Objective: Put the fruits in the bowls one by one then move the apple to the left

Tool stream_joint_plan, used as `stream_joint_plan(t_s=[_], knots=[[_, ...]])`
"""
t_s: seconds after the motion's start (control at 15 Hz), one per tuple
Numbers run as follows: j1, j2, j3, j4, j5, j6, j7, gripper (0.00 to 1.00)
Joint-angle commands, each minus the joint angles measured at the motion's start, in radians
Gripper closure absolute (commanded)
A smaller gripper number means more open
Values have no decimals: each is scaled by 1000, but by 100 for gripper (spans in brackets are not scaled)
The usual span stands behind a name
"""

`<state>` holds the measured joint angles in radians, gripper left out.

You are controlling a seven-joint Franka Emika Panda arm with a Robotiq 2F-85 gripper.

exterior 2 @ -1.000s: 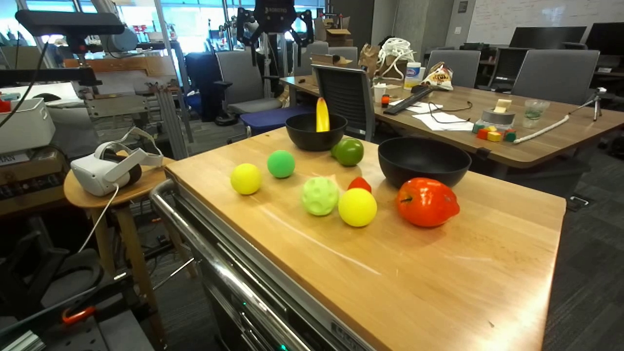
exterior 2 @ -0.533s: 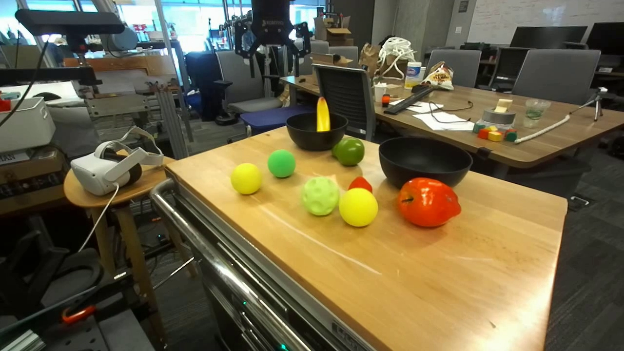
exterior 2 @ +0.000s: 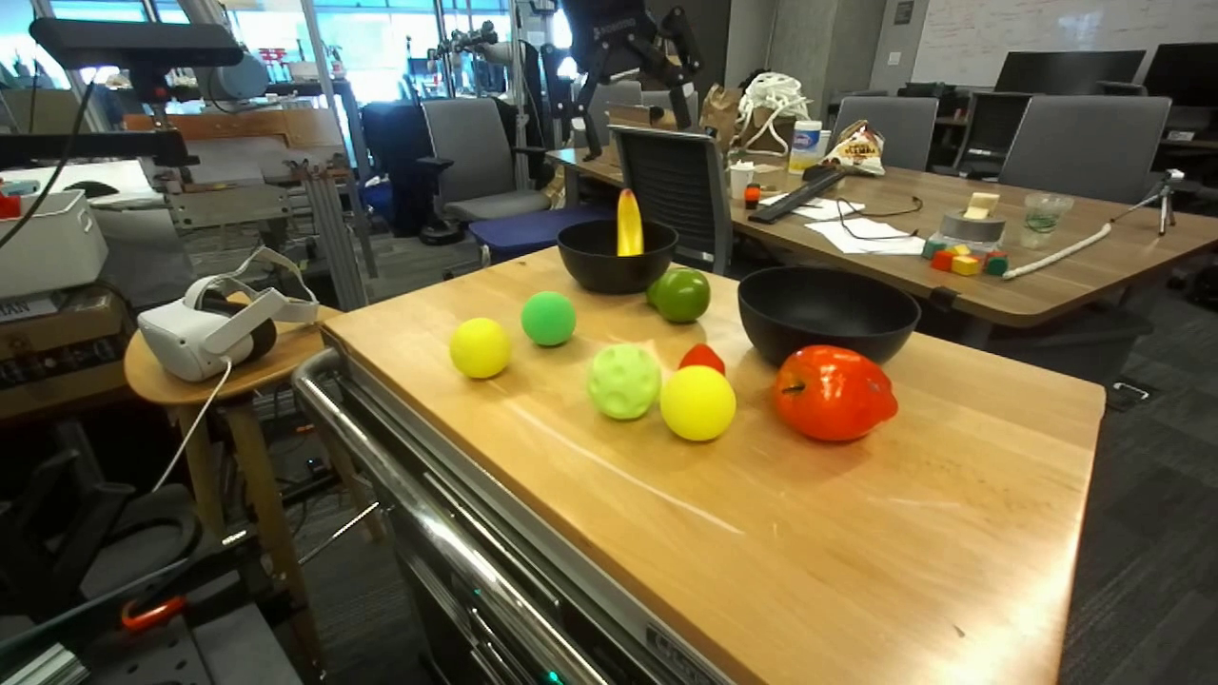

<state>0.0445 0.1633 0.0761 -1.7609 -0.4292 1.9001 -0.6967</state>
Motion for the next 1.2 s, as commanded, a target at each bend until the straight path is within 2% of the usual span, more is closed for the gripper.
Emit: stream_joint_plan(t_s=[0.0, 0.13, 0.27, 0.4, 0.47, 0.93, 1.13], knots=[[-2, 0, -7, 1, 1, 3, -4, 0], [-36, 5, -1, -12, 111, 88, -163, 0], [-57, 1, -8, -35, 166, 161, -281, 0], [-86, 15, -12, -29, 271, 183, -384, 0], [-67, 26, -35, -15, 178, 130, -269, 0], [-72, 68, -35, -14, 227, 147, -301, 0], [-70, 108, -36, -9, 209, 163, -294, 0]])
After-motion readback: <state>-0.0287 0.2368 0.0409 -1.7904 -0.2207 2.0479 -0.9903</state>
